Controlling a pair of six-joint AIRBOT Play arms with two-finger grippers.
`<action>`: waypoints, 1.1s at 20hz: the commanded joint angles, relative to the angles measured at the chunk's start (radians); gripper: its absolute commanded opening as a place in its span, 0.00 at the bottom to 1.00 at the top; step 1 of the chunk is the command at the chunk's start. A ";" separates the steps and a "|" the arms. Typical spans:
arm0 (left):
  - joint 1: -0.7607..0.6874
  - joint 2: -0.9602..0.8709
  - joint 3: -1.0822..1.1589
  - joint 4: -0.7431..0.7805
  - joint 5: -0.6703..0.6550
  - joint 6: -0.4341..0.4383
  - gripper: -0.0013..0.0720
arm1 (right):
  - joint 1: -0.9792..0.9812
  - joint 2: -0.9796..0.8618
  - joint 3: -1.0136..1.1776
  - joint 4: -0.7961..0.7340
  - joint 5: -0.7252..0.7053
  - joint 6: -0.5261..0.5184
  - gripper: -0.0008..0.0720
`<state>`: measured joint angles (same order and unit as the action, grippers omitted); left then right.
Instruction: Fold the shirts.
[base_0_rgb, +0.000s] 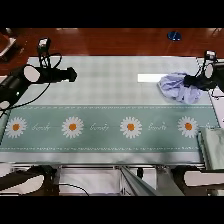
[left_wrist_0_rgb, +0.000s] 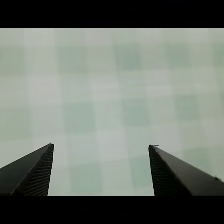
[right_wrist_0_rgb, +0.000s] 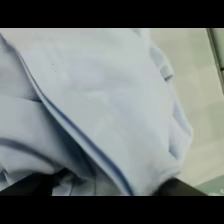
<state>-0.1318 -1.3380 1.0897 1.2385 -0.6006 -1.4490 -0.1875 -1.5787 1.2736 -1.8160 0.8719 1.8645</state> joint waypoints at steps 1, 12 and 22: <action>0.001 -0.030 0.000 -0.001 0.003 -0.005 0.97 | -0.048 -0.099 0.016 0.128 -0.010 -0.073 0.85; 0.128 0.147 0.224 -0.006 -0.607 -0.026 0.97 | 0.054 0.183 0.480 0.505 0.151 -0.484 0.05; 0.029 0.706 -0.454 -0.246 -0.465 -0.026 0.97 | 0.373 0.554 0.597 0.475 0.467 -0.449 0.05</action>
<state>-0.0814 -0.7574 0.7811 1.0767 -1.1328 -1.4746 0.0914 -1.0801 1.8591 -1.3289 1.1618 1.3888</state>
